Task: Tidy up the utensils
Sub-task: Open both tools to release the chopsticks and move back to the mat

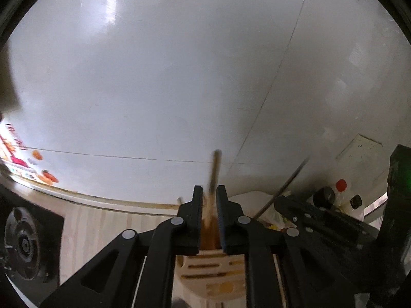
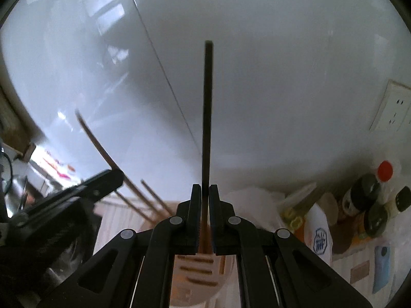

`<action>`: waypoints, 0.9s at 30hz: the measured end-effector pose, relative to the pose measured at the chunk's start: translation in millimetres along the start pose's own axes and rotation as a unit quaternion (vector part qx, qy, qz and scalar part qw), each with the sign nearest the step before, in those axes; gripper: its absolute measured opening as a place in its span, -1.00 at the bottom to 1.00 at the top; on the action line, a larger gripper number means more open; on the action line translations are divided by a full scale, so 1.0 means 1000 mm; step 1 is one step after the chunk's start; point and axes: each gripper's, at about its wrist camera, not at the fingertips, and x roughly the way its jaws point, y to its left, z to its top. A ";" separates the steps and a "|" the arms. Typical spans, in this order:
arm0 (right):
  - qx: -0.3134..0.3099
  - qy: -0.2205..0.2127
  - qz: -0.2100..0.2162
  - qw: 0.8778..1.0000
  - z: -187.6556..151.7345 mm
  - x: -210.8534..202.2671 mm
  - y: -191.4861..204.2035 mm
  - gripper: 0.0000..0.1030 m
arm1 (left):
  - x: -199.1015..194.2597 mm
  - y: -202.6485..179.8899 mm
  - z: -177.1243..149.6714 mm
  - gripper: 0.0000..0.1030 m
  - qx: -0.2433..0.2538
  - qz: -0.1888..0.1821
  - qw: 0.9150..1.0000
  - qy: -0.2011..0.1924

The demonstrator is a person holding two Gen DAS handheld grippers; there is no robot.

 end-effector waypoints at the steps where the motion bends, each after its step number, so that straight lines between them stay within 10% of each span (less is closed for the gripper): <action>1: -0.001 0.005 0.000 1.000 -0.002 -0.001 0.000 -0.72 | -0.005 0.000 -0.002 -0.37 -0.001 0.007 1.000 0.000; 2: 0.002 0.007 0.002 1.000 -0.004 -0.003 -0.003 -0.50 | -0.012 0.005 -0.007 0.16 -0.002 0.023 1.000 0.000; 4: 0.012 0.006 0.007 1.000 -0.009 -0.011 -0.012 -0.27 | -0.024 0.006 -0.013 0.52 -0.005 0.042 0.999 -0.005; 11: 0.053 -0.003 -0.013 0.999 -0.046 -0.051 -0.045 -0.04 | -0.042 0.019 -0.066 1.00 -0.022 0.083 0.996 0.008; 27: 0.087 0.088 -0.084 0.989 -0.184 -0.045 -0.110 0.40 | 0.025 -0.026 -0.200 1.00 0.025 0.120 0.982 0.142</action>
